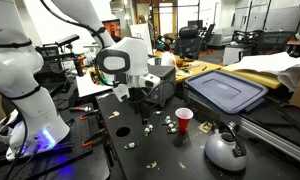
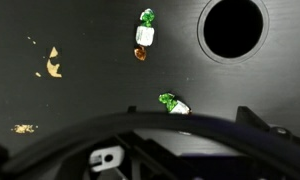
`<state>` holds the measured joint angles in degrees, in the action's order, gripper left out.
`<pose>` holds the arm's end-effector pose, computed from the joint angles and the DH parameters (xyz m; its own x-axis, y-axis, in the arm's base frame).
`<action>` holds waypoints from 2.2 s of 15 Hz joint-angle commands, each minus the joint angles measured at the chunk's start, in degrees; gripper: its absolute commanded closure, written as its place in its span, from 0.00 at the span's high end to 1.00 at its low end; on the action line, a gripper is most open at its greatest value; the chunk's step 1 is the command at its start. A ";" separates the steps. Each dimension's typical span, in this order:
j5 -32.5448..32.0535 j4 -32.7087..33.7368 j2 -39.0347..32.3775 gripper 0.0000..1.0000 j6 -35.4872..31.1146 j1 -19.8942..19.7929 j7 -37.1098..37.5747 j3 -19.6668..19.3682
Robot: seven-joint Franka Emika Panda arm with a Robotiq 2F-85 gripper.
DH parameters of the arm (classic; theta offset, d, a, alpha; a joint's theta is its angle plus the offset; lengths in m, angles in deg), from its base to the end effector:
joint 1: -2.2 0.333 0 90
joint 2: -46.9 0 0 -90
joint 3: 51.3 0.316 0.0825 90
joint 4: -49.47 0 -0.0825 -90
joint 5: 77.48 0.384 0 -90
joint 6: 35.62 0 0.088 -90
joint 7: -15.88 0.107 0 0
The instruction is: Put two sweets into the red cup
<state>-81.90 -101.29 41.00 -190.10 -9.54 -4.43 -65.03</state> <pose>0.3851 -0.1834 0.2099 0.9983 -0.0201 -0.0546 -0.0180 -0.9991 0.0385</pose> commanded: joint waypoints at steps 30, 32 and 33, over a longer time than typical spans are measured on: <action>-6.51 5.55 -12.27 1.00 -3.29 -3.81 -18.43 6.83; -5.66 6.54 -13.28 1.00 -3.56 -4.57 -19.08 7.44; -5.40 7.17 -13.87 1.00 -3.68 -5.09 -19.42 7.74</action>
<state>-88.00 -95.83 28.96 -192.01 -12.21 -20.06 -58.78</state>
